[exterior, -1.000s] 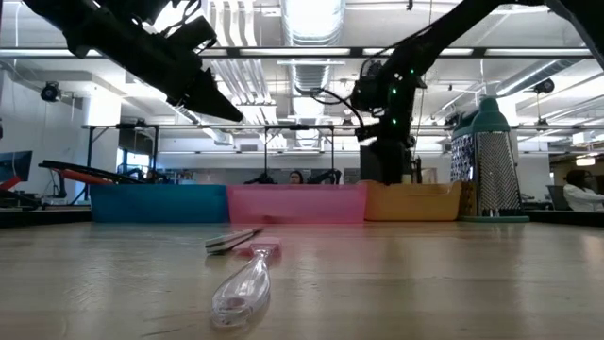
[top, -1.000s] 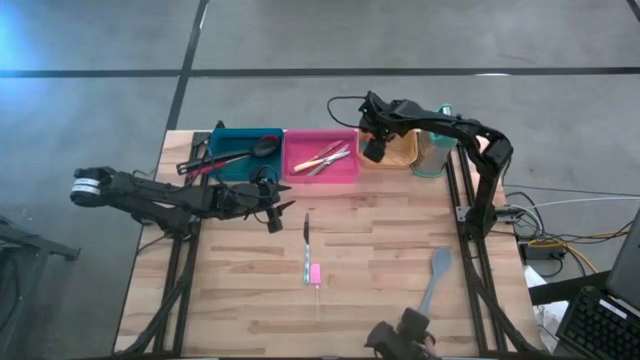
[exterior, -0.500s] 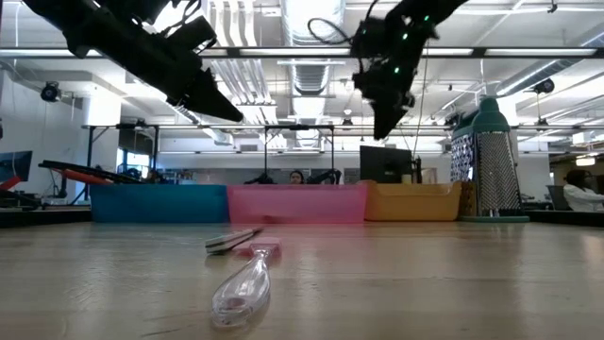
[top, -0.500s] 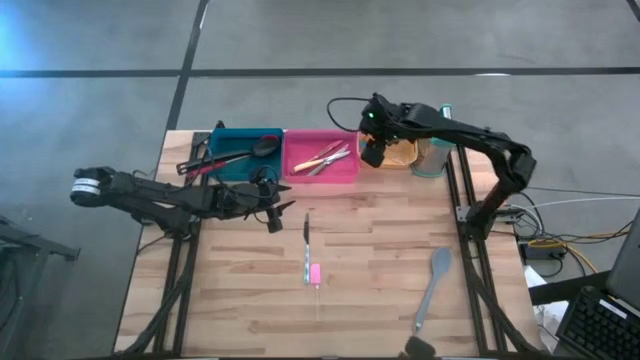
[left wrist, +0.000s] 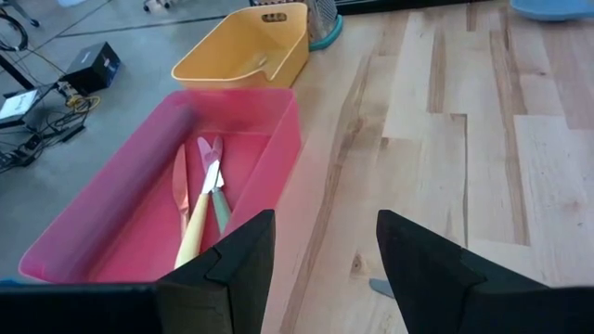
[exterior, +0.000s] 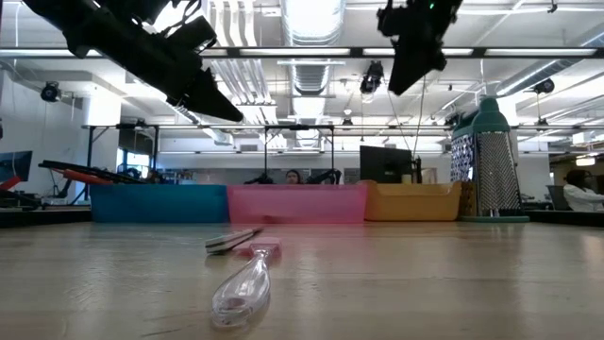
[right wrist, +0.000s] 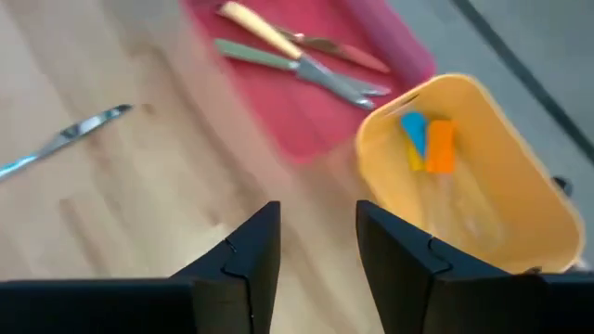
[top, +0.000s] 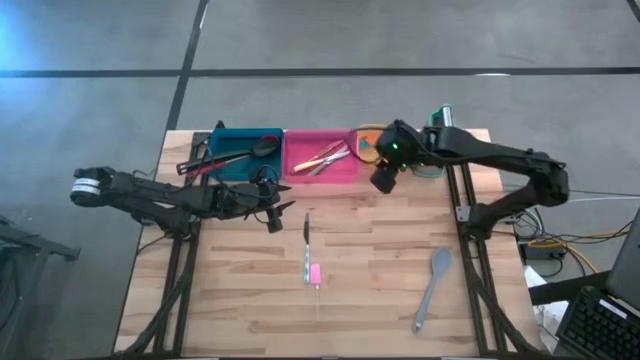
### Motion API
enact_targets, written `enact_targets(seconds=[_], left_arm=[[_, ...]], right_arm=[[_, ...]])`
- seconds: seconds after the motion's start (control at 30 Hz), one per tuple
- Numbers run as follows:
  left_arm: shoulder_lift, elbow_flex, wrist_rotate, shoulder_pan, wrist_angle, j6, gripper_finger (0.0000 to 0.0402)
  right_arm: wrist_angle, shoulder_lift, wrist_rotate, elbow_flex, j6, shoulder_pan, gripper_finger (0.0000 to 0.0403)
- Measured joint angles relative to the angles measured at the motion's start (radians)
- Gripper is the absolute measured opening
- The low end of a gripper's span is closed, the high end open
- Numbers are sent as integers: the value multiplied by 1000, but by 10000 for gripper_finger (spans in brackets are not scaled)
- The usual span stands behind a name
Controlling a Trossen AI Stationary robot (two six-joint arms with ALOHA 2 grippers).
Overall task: Pick & Place Kitchen Items
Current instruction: Put the gray serving spoon into the blue bin
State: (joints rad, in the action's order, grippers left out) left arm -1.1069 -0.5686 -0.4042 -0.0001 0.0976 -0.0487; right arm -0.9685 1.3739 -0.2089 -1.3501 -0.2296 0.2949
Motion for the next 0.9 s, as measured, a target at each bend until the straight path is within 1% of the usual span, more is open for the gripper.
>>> enact_targets(seconds=[0.2, 0.43, 0.57, 0.7, 0.8, 0.9], left_arm=[[0, 0, 0, 0, 0, 6, 195], [0, 0, 0, 0, -1, 5, 195], [0, 0, 0, 0, -2, 5, 195], [0, 0, 0, 0, -4, 5, 195], [0, 0, 0, 0, -10, 5, 195], [0, 1, 7, -1, -10, 5, 195]], right_arm=[[-122, -70, 0, 2, -181, -125, 117], [-325, -90, 15, 2, -511, -309, 91], [-413, -68, 96, 3, -694, -422, 77], [-480, -45, 149, 3, -900, -542, 66], [-520, -30, 200, 8, -1079, -641, 61], [-521, -23, 240, 14, -1278, -750, 59]])
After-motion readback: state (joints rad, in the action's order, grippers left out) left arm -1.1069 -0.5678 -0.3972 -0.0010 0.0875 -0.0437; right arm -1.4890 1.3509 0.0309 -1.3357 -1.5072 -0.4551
